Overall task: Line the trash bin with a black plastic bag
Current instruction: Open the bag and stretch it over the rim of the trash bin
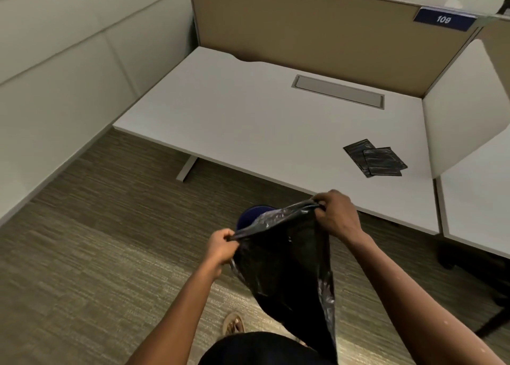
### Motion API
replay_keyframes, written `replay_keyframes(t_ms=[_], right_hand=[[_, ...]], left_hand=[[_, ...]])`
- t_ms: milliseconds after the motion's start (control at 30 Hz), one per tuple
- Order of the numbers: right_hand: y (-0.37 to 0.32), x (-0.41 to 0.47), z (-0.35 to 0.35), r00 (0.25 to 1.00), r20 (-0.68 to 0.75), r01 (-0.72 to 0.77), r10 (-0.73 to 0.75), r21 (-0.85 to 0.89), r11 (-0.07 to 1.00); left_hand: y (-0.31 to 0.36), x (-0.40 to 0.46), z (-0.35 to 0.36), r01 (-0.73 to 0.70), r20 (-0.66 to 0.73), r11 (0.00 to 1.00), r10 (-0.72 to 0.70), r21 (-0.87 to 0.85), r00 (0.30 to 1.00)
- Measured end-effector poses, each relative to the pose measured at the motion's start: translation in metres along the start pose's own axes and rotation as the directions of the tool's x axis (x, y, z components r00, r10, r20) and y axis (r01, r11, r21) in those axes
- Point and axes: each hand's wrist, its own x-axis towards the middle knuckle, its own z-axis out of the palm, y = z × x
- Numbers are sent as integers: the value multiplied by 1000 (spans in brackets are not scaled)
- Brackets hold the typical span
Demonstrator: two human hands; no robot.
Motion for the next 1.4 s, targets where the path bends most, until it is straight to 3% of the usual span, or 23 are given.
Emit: replay_keyframes(t_ms=[100,200,233,267,333,367,400,500,633,733,967,1133,1400], right_hand=[[-3,-3,-13,953,-301,30,23,172,985],[-8,-26,-6,851,-525,128,-7,193,973],[-8,-36,3,870,-490,137,-53,135,981],[-6,-41,13,923,-373,127,-94,63,990],[4,-46,30,999,42,20,-20,-8,1000],[10,-48,36,983,182,-37,37,-2,999],[15,-49,37,976,209,-64,56,34,997],[23,-45,27,998,45,-48,40,187,981],[29,-31,17,993,61,-119,103,359,926],[35,-26,17,992,28,-121,122,449,885],[35,-35,34,991,8,-124,133,414,902],[43,-53,58,971,139,-230,193,337,913],[46,-50,81,944,80,-330,321,293,897]], left_hand=[[30,-3,-9,-258,-179,964,242,-71,954],[45,-12,-8,-557,-379,830,526,31,762],[43,-12,-5,-579,-365,804,583,134,725],[39,-10,-1,-544,-286,803,595,243,751],[29,-4,6,-309,-89,787,415,533,905],[25,-1,5,-230,-62,747,341,624,938],[24,1,3,-214,-75,747,333,629,940],[34,7,-11,-302,-175,835,418,461,891],[46,10,-18,-366,-141,868,431,336,891],[46,12,-16,-383,-204,883,442,270,874],[17,16,-13,-482,-229,852,521,206,822],[-4,27,-10,-458,-262,868,495,192,828],[-20,43,-1,-426,-274,874,480,234,834]])
